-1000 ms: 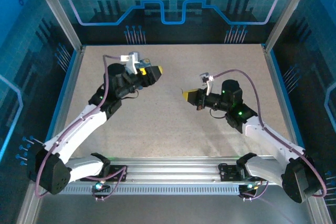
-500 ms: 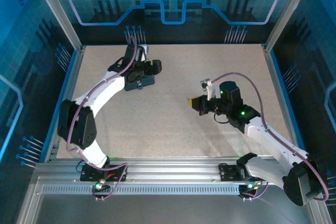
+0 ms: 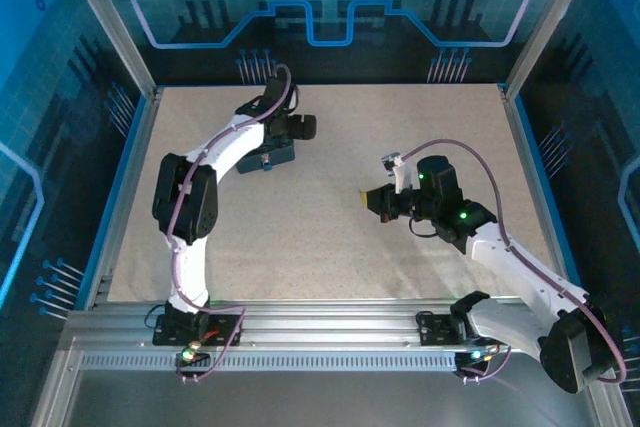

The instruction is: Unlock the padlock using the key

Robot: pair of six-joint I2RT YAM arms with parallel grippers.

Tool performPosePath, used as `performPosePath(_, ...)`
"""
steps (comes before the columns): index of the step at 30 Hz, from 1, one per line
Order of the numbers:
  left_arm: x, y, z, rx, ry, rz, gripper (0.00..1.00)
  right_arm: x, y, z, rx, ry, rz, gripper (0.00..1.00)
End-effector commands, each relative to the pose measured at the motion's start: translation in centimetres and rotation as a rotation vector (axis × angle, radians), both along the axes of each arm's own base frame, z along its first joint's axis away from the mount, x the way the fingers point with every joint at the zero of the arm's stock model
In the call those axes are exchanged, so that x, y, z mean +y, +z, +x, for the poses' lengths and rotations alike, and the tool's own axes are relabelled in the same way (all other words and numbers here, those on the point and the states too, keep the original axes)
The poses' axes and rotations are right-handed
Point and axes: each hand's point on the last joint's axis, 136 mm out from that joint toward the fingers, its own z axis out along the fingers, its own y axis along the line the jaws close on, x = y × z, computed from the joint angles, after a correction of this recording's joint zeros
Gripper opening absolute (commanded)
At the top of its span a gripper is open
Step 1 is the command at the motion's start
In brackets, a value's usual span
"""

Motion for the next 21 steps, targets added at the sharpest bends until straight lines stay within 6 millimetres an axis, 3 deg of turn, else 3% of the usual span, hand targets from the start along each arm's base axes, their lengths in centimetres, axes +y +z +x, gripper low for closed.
performPosePath(1,0.7,-0.9,0.4,0.032,-0.01,0.045,0.93,-0.4,1.4,0.4,-0.039,-0.013,0.001,0.0)
performPosePath(10,-0.2,-2.8,-0.1,0.075,-0.04,0.025,0.92,-0.5,1.3,0.4,-0.035,-0.018,-0.005,0.0)
performPosePath(21,-2.9,-4.7,-3.2,0.098,-0.106,0.052,0.91,-2.1,1.5,0.4,-0.033,-0.061,-0.018,0.0)
